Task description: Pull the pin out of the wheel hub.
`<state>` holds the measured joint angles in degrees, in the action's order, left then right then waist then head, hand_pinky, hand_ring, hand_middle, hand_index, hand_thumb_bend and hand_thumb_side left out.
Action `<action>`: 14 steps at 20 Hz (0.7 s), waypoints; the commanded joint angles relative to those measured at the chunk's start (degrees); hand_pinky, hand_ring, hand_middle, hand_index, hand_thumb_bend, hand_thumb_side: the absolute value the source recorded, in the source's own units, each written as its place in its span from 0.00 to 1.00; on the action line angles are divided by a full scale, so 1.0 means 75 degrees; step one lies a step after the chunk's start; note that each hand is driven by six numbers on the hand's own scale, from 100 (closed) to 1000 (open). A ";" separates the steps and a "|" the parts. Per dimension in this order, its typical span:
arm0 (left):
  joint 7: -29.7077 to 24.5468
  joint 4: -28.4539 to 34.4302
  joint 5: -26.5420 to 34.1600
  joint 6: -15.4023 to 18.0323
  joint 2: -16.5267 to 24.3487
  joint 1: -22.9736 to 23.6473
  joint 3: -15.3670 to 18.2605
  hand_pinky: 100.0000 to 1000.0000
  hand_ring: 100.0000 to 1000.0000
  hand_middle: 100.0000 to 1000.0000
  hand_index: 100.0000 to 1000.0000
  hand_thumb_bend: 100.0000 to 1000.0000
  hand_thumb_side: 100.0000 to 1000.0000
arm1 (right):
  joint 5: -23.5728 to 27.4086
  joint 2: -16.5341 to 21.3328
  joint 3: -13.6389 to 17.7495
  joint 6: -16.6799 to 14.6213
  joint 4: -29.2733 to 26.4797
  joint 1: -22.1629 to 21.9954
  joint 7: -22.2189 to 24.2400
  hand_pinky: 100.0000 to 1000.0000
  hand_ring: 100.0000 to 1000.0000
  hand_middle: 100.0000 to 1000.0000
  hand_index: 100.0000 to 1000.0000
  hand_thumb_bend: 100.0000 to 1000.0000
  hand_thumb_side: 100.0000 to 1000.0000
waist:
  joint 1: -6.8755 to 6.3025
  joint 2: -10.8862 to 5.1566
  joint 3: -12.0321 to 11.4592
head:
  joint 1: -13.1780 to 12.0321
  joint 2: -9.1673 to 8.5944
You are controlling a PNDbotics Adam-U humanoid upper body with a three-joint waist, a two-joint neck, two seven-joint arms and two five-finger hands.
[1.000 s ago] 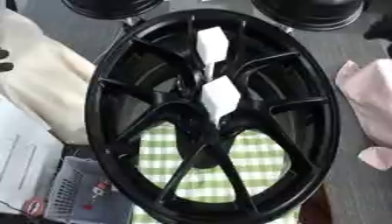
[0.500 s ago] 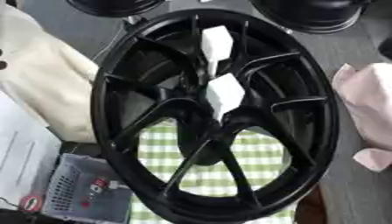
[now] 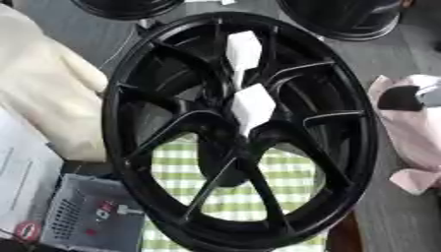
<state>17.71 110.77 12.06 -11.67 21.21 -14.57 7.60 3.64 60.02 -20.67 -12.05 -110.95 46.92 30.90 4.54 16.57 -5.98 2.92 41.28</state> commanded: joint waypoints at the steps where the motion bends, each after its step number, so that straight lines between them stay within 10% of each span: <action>1: 0.0005 0.0070 -0.0024 0.0000 0.0256 -0.0014 0.0047 0.60 0.60 0.47 0.63 0.51 0.50 | -0.0406 -0.0311 -0.0379 -0.0048 0.0453 0.0524 0.0388 0.83 0.70 0.65 0.75 0.48 0.34 | -0.0011 -0.0186 0.0012 | 0.0004 0.0046; 14: 0.0137 0.0018 -0.0069 0.0005 0.0294 0.0148 0.0163 0.60 0.60 0.47 0.63 0.51 0.50 | -0.0824 -0.2648 -0.0866 0.0099 0.2197 0.2001 0.2026 0.82 0.67 0.65 0.75 0.47 0.33 | 0.0045 -0.0309 0.0245 | -0.0207 0.0370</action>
<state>18.37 110.34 11.73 -11.69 21.71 -13.25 8.08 -2.00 40.70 -28.07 -11.23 -94.95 60.70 45.02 5.11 15.56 -3.99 1.67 43.75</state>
